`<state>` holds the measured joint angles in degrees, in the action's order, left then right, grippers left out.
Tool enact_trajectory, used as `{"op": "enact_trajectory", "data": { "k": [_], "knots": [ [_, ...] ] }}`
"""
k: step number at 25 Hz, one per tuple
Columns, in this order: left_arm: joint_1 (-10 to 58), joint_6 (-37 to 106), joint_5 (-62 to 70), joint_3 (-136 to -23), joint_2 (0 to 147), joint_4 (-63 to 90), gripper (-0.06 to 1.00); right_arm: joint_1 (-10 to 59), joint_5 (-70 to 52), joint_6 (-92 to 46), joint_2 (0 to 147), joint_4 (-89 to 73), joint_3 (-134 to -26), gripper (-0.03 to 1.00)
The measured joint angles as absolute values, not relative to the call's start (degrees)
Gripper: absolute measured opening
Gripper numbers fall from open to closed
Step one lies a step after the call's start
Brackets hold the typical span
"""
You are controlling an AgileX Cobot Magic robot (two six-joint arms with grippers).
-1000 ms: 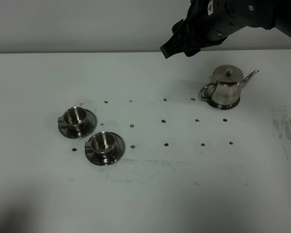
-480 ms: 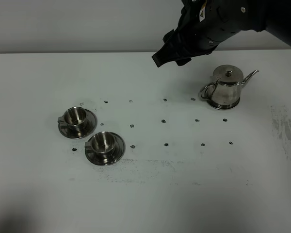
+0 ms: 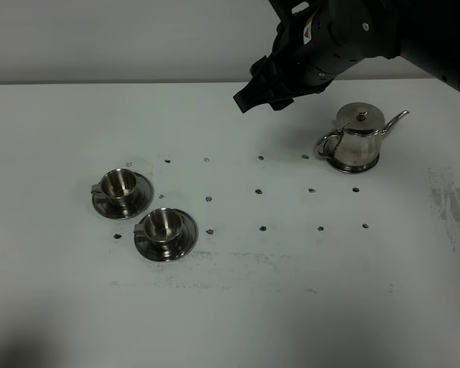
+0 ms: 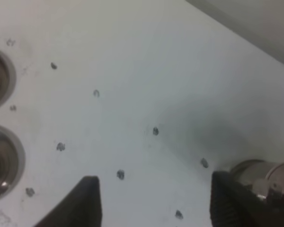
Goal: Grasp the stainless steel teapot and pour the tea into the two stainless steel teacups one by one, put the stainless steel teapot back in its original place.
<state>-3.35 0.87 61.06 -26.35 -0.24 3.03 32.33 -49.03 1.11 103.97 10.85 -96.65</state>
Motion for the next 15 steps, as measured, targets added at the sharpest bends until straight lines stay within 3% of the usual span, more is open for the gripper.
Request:
{"op": "enact_trajectory", "data": {
  "k": [15],
  "knots": [
    [-3.35,0.87,61.06,-26.35,-0.24,3.03,0.36,31.29,-53.25,1.26,126.50,13.15,-119.07,0.49]
  ]
}}
